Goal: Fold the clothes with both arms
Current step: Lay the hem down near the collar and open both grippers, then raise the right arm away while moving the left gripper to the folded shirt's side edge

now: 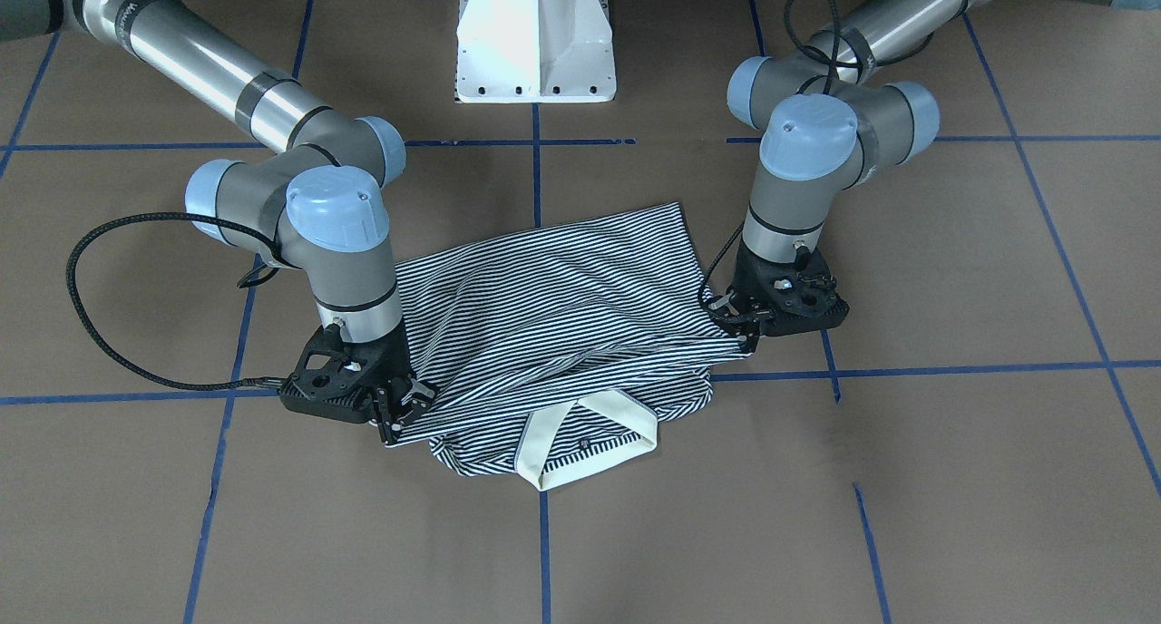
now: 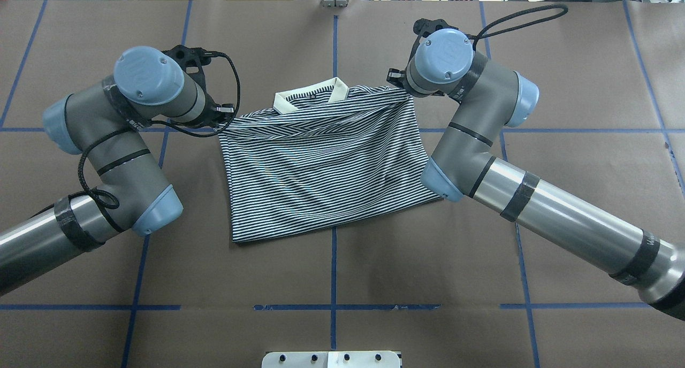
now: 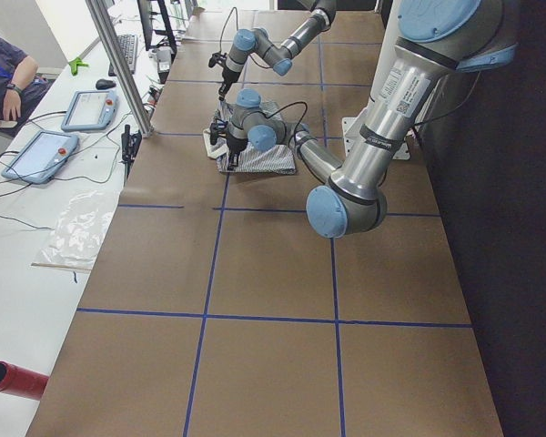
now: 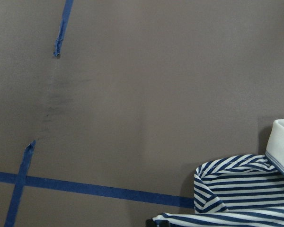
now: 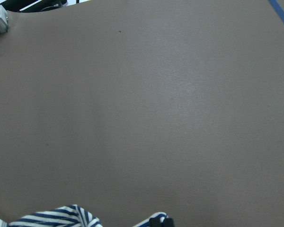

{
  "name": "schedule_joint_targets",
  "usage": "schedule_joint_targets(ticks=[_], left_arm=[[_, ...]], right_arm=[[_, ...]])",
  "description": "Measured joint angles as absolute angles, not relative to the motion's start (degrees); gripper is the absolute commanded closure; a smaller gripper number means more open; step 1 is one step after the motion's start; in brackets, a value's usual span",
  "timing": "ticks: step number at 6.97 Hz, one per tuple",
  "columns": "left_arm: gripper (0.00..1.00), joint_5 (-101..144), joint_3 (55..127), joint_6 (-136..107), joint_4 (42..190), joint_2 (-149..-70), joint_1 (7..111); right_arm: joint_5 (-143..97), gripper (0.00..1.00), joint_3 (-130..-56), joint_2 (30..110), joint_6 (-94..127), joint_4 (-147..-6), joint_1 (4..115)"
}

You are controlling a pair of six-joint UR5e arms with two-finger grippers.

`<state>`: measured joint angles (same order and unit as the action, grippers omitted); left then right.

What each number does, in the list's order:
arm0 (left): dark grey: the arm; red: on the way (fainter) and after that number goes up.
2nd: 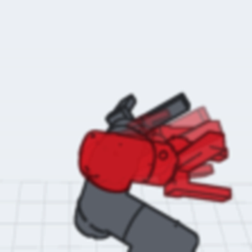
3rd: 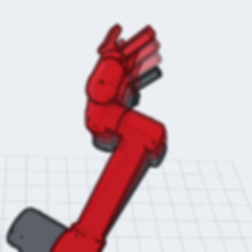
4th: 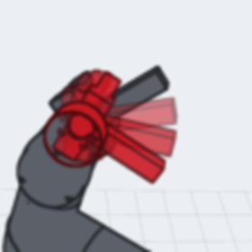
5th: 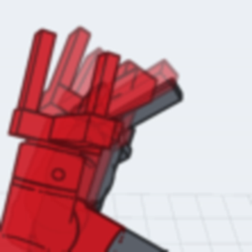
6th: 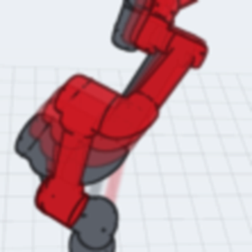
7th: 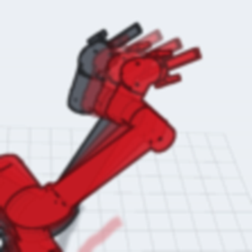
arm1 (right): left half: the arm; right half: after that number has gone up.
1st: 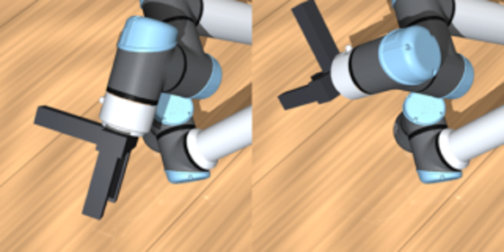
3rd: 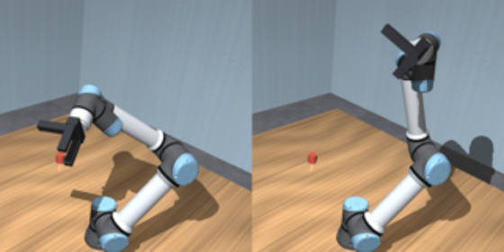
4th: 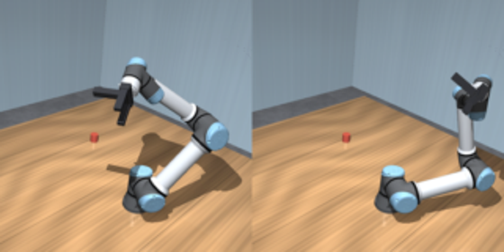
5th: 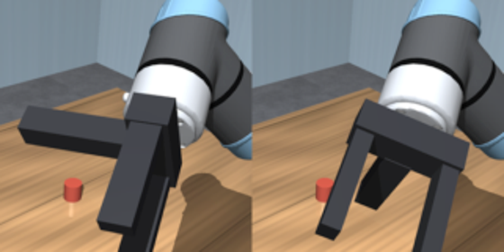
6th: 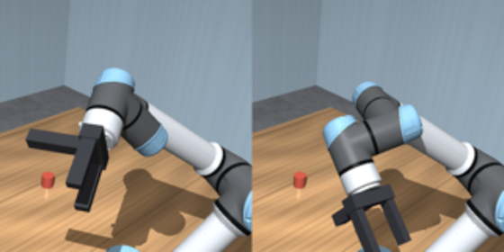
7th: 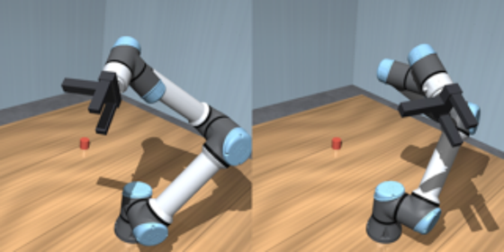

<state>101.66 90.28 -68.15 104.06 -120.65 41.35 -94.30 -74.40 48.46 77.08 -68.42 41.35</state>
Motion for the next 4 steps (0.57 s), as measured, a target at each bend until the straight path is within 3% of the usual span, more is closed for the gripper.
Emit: schedule_joint_targets(ticks=[1, 4], left_arm=[[0.01, 101.6, 90.1, -68.1, 104.1, -120.6, 41.2], [0.00, 102.0, 91.7, -62.7, 104.0, -120.0, 41.2]], right_arm=[[-94.3, 0.01, -74.3, 48.7, 77.1, -68.4, 41.3], [-92.3, 0.00, -74.4, 48.7, 73.8, -68.4, 40.8]])
